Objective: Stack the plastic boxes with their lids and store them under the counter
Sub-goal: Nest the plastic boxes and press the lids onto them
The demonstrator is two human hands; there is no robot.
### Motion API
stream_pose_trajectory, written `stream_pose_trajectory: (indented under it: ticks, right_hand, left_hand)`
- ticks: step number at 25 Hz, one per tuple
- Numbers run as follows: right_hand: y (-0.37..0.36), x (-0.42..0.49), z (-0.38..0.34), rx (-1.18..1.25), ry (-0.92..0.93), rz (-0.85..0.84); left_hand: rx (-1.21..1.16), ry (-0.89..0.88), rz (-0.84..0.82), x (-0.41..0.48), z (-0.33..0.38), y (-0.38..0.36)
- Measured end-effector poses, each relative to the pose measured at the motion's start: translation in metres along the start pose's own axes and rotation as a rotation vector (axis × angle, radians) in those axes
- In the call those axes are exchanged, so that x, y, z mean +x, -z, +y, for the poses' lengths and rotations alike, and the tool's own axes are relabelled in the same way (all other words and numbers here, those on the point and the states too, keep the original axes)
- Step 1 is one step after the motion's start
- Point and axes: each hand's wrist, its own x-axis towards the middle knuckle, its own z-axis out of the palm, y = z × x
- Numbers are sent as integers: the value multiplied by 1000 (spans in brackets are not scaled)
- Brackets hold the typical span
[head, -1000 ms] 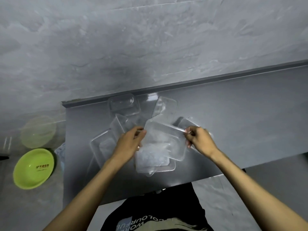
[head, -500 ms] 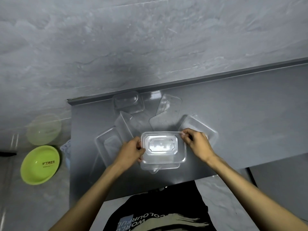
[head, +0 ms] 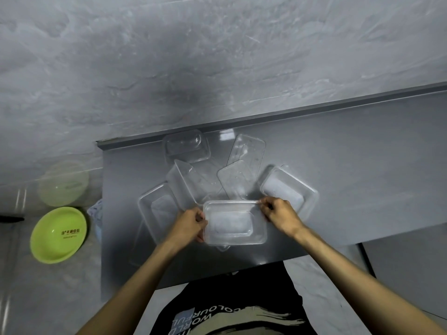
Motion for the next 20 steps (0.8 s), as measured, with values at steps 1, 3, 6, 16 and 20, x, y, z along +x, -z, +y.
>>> stream_pose_trajectory:
  ticks: [1, 3, 6, 16, 20]
  right_hand:
    - [-2, 0, 2, -35, -13, -13]
    - [-6, 0, 5, -145, -31, -22]
    - [-13, -3, 10, -191, -56, -45]
    - [4, -13, 30, -280, -78, 361]
    - [24, -5, 62, -601, -85, 183]
  left_hand:
    - [15, 8, -9, 2, -4, -2]
    - [53, 5, -13, 8, -13, -5]
    - [166, -25, -9, 16, -25, -10]
    - [23, 12, -2, 31, -37, -29]
    - [-12, 9, -54, 32, -32, -33]
